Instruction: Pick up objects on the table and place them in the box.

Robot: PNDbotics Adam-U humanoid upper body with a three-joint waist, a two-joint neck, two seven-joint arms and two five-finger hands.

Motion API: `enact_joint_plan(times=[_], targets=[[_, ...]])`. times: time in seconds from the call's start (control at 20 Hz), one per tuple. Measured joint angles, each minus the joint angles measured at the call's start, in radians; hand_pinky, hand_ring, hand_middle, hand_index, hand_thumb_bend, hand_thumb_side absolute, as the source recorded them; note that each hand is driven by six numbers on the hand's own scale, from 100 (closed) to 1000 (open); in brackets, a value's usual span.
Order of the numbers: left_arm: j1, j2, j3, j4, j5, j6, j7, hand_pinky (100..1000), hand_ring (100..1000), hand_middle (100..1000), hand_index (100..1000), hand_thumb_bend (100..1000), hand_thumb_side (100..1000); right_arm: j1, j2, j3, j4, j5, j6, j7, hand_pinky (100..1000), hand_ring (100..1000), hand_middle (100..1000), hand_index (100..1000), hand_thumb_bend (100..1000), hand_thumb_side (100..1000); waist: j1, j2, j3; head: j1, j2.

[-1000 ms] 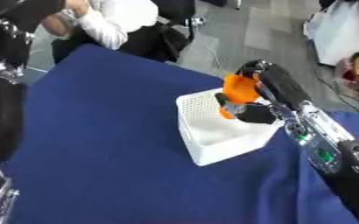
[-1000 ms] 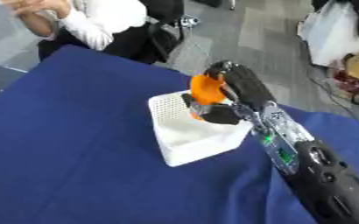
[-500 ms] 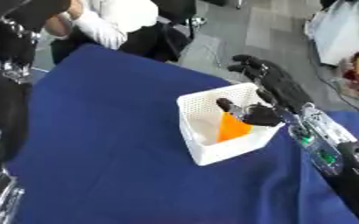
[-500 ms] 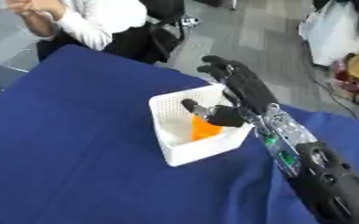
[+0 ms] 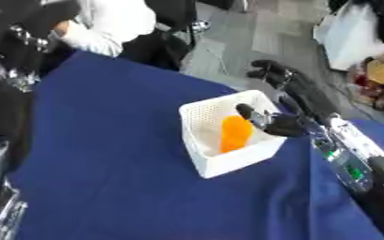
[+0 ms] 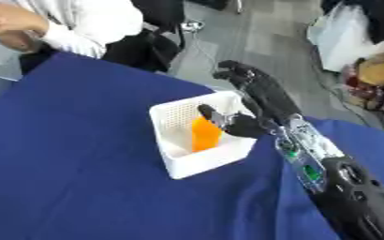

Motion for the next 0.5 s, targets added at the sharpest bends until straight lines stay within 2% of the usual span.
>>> enact_joint_plan(times=[0.25, 0.4, 0.5], targets=[[0.047, 0.037, 0.008, 0.000, -0.017, 0.005, 0.012, 1000, 886, 967, 907, 174, 812, 0.227, -0.072, -0.032, -0.263, -0.075, 0.039, 0.020, 786, 787, 837, 811, 426, 1000, 0.025, -0.037, -0.074, 0.050, 0.029], [0.072, 0.062, 0.010, 0.000, -0.029, 0.006, 0.014, 1000, 885, 966, 904, 168, 811, 0.391, -0.066, -0.057, -0.414, -0.093, 0.067, 0.037, 749, 762, 806, 794, 403, 1000, 0.026, -0.055, -0.112, 0.074, 0.051], [0.085, 0.079, 0.012, 0.000, -0.037, 0.007, 0.015, 1000, 885, 966, 902, 164, 812, 0.480, -0.039, -0.071, -0.465, -0.093, 0.060, 0.030, 735, 745, 786, 779, 400, 1000, 0.030, -0.063, -0.130, 0.094, 0.066]])
